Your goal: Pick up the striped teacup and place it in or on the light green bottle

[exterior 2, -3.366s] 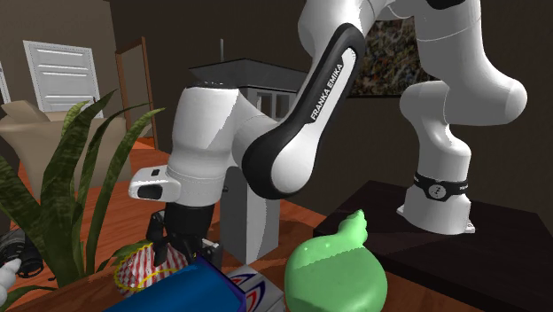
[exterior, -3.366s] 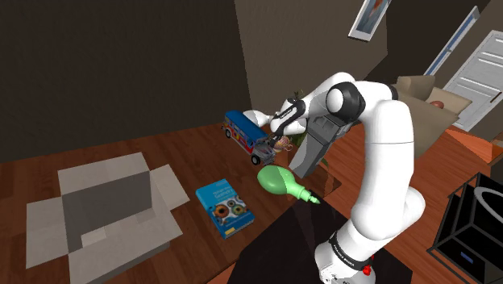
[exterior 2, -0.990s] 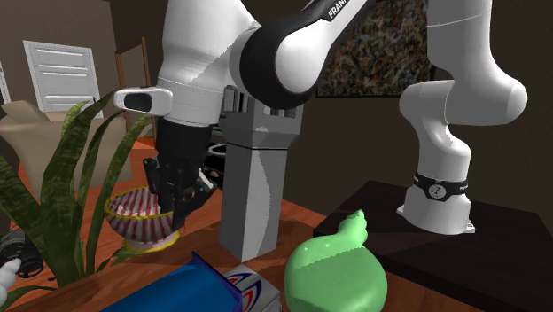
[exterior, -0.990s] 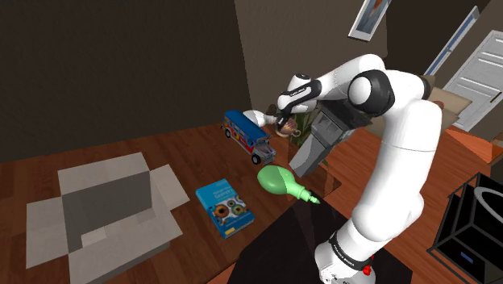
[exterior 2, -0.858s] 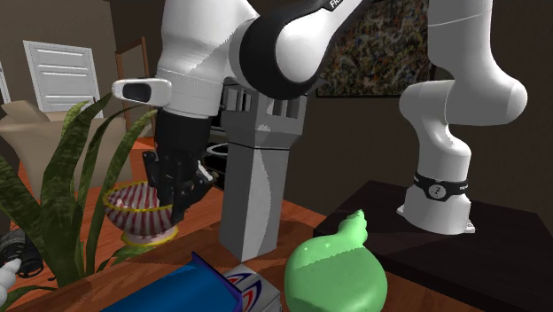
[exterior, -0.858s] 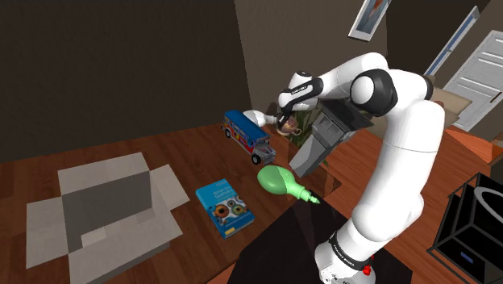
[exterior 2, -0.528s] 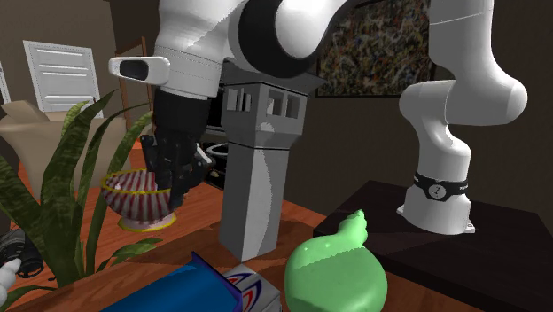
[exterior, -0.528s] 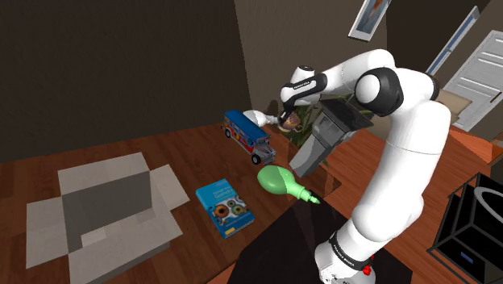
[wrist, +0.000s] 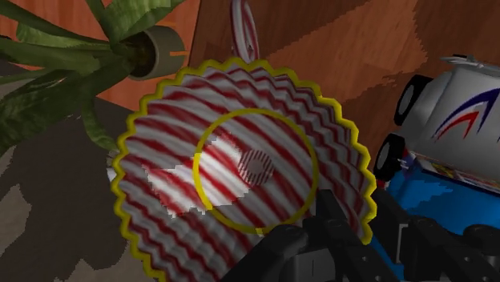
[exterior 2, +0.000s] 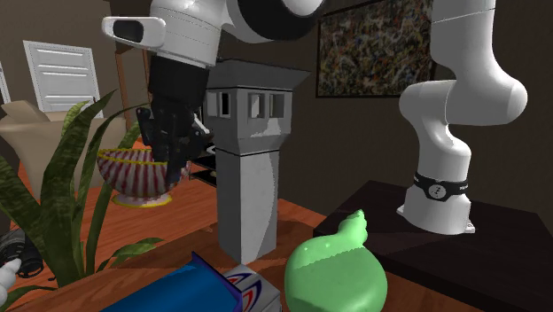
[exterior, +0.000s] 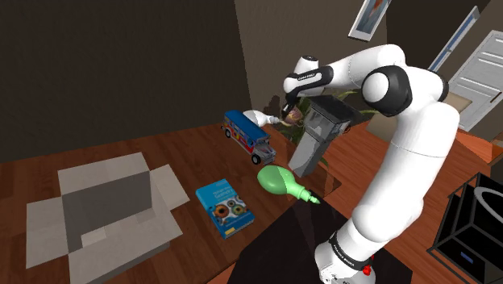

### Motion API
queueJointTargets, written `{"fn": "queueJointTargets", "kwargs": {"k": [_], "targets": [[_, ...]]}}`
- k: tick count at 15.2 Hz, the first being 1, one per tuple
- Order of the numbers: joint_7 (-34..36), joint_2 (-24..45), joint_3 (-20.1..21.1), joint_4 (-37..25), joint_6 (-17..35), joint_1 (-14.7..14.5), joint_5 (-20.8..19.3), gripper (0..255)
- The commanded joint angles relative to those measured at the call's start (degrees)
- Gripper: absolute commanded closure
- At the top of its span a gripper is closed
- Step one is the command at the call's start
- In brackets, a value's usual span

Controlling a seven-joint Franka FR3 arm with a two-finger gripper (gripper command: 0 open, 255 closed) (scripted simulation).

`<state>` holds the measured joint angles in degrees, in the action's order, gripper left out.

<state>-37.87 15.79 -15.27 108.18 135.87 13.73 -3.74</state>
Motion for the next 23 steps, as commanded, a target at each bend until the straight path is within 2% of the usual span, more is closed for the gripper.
{"fn": "queueJointTargets", "kwargs": {"k": [1, 7, 14, 19, 23], "targets": [[-0.1, -0.7, -0.1, -0.5, -1.2, 0.0, -0.1, 255], [7.2, -13.0, 0.2, 14.8, 1.5, -3.7, -6.1, 255], [16.4, -27.0, 3.4, 29.5, 1.3, -5.7, -12.1, 255], [22.1, -36.9, 7.0, 38.4, -0.8, -6.7, -13.8, 255], [26.2, -45.0, 10.4, 44.7, -3.5, -8.1, -13.4, 255]]}}
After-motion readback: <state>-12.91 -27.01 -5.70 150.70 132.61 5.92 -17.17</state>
